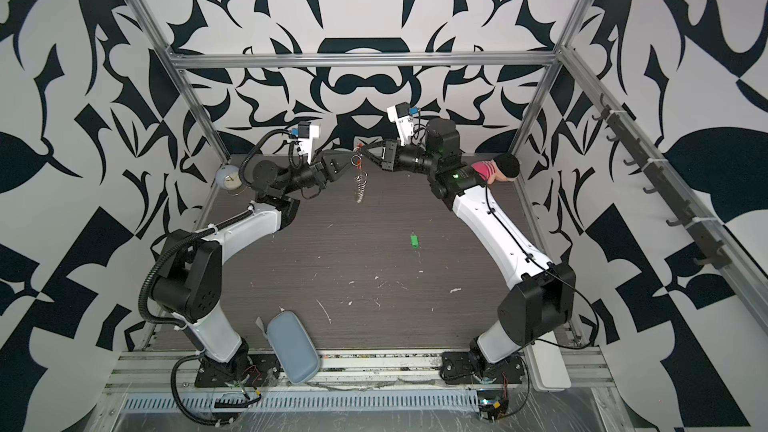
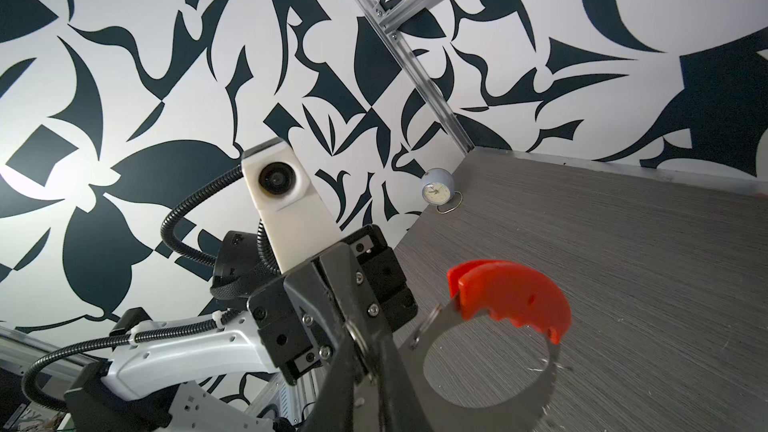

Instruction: Put the keys on the keyring

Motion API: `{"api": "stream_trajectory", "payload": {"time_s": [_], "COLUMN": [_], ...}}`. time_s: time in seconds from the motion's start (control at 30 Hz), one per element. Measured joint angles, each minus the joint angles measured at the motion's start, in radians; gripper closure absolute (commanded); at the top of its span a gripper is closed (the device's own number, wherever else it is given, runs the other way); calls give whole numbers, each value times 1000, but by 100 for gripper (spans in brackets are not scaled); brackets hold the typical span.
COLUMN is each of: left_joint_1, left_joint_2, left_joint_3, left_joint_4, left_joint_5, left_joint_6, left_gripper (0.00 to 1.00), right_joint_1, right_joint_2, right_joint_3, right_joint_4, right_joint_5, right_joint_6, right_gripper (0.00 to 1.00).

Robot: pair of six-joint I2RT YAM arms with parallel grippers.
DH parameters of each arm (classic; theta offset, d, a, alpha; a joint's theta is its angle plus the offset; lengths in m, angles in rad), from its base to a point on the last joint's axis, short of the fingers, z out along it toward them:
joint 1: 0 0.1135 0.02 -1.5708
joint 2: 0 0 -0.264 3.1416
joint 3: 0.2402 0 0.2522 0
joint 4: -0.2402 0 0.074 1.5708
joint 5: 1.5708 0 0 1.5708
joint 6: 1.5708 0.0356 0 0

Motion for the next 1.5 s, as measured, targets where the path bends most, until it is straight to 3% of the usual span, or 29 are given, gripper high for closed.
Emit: {"api": "stream_trajectory", "payload": {"time_s": [0.2, 0.33, 0.43, 0.47, 0.6, 0.7, 0.87, 0.97, 1.07, 1.23, 1.5], "left_joint_1": [0, 0, 0, 0, 3, 14, 24, 24, 24, 28, 35], "left_joint_2": [0, 0, 0, 0, 0, -30, -151, -173, -166, -118, 5], "left_joint_3": [0, 0, 2, 2, 1, -12, 8, 79, 157, 262, 401], "left_joint_4": [2, 3, 2, 1, -47, -231, -834, -1115, -1318, -1465, -1535], "left_joint_5": [-9, -11, -15, -14, -10, 8, -13, -32, -43, -28, 66], "left_joint_6": [-8, -12, -21, -21, 21, 177, 688, 940, 1114, 1250, 1286], "left_gripper": [100, 100, 100, 98, 70, 64, 62, 62, 61, 61, 59], "right_joint_1": [5, 5, 4, 4, 3, 6, 13, 23, 43, 88, 113], "right_joint_2": [8, 13, 17, 18, 19, 45, 172, 241, 284, 307, 270], "right_joint_3": [-8, -8, -8, -8, 0, 83, 389, 544, 632, 662, 586], "right_joint_4": [19, 30, 34, 33, -11, -196, -628, -835, -980, -1100, -1101], "right_joint_5": [-8, -10, -9, -9, -9, 22, 185, 285, 373, 464, 452], "right_joint_6": [12, 18, 12, 11, -24, -136, -432, -583, -706, -859, -961], "right_gripper": [83, 99, 100, 100, 100, 100, 100, 100, 100, 100, 100]}}
